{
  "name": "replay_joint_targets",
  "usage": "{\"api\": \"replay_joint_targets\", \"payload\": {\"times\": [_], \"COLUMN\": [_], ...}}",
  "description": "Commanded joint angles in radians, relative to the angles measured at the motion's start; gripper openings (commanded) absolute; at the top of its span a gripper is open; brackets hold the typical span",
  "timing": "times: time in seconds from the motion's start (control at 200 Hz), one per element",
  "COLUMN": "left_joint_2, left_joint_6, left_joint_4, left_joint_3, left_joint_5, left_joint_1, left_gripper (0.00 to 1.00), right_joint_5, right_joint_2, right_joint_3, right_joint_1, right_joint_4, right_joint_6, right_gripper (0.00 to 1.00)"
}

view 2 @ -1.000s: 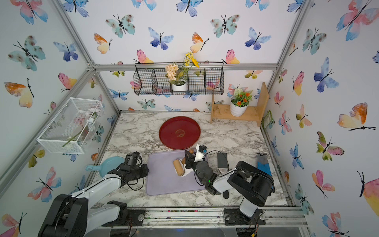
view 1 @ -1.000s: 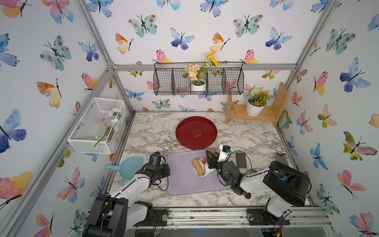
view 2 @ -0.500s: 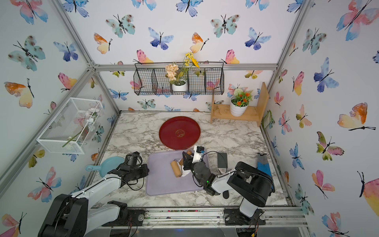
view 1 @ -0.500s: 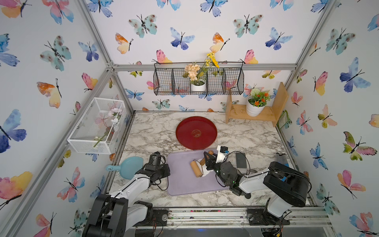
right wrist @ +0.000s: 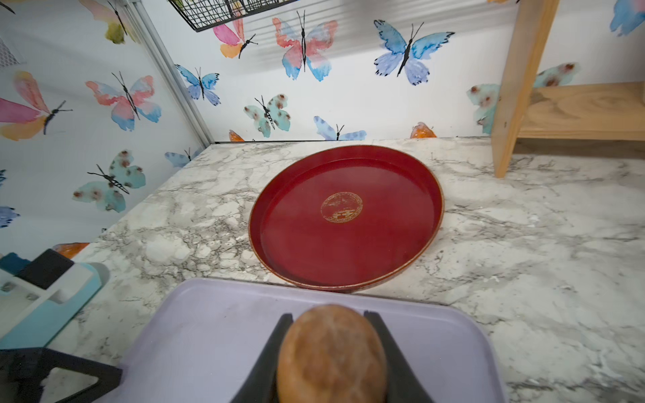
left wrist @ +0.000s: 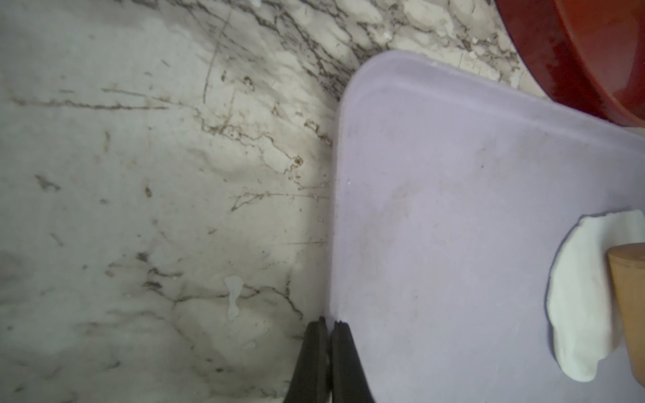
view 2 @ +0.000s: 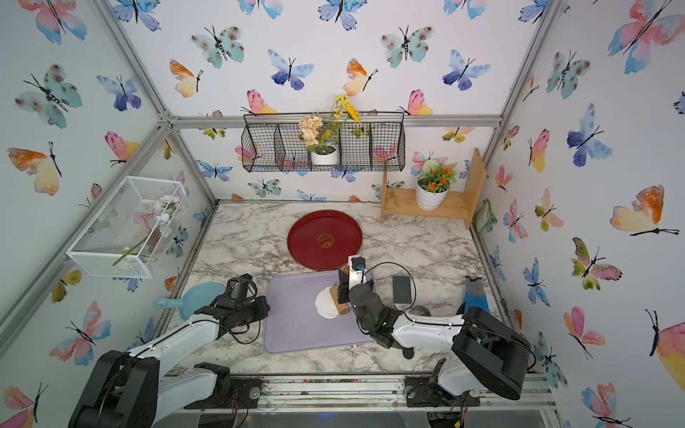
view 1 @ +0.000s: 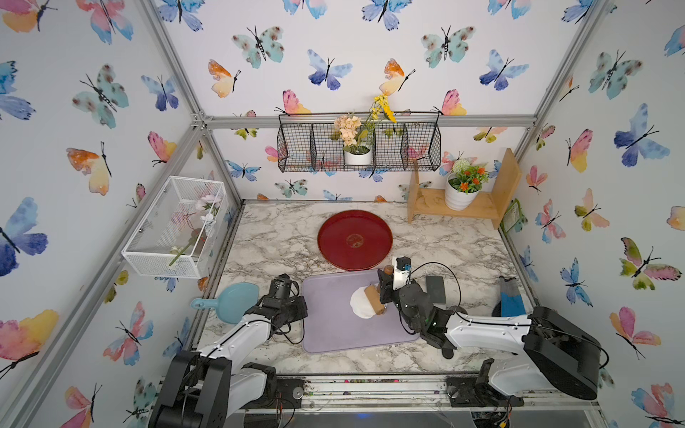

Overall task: Roll out the dumpling wrappers from the dough
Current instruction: Flatten out the dough on the work surface.

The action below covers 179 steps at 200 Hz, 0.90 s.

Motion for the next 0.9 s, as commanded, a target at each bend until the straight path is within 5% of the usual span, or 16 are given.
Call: {"api": "replay_joint_targets", "payload": {"times": [0.0, 0.055, 0.085, 0.145, 0.24, 0.641, 0.891], "left_joint_2": [-0.013, -0.01, -0.008, -0.009, -0.027, -0.178, -0.227], "left_joint_6": [-0.029, -0.029, -0.03, -0.034, -0.044, -0.176, -0.201], "left_joint_4": [0.007, 0.007, 0.007, 0.0, -0.017, -0.106, -0.095], "left_joint_3": [0.004, 0.005, 0.008, 0.013, 0.014, -0.071, -0.109], "left_joint_5": [0.034, 0.043, 0.049, 0.06, 0.069, 0.008, 0.017], "left_joint_1": [0.003, 0.004, 0.002, 0.004, 0.004, -0.088, -0.108], "left_gripper": [0.0, 0.05, 0.13, 0.44, 0.63, 0.67, 0.64], "right_joint_5": [0.073, 0.069, 0.057, 0.033, 0.0, -0.051, -0.203], "right_joint_2": [-0.031, -0.035, -0.032, -0.025, -0.009, 0.039, 0.05], "right_joint_3": [-0.046, -0.078, -0.093, -0.115, -0.119, -0.107, -0.146], "right_joint_1": [-0.018, -0.025, -0.029, -0.034, -0.034, -0.034, -0.034], "right_joint_4": [0.031, 0.076, 0.101, 0.134, 0.125, 0.128, 0.131], "right_joint_6": [-0.097, -0.111, -0.116, -0.123, -0.105, -0.088, -0.044], "right_gripper": [0.02, 0.02, 0.02, 0.02, 0.02, 0.02, 0.02]}}
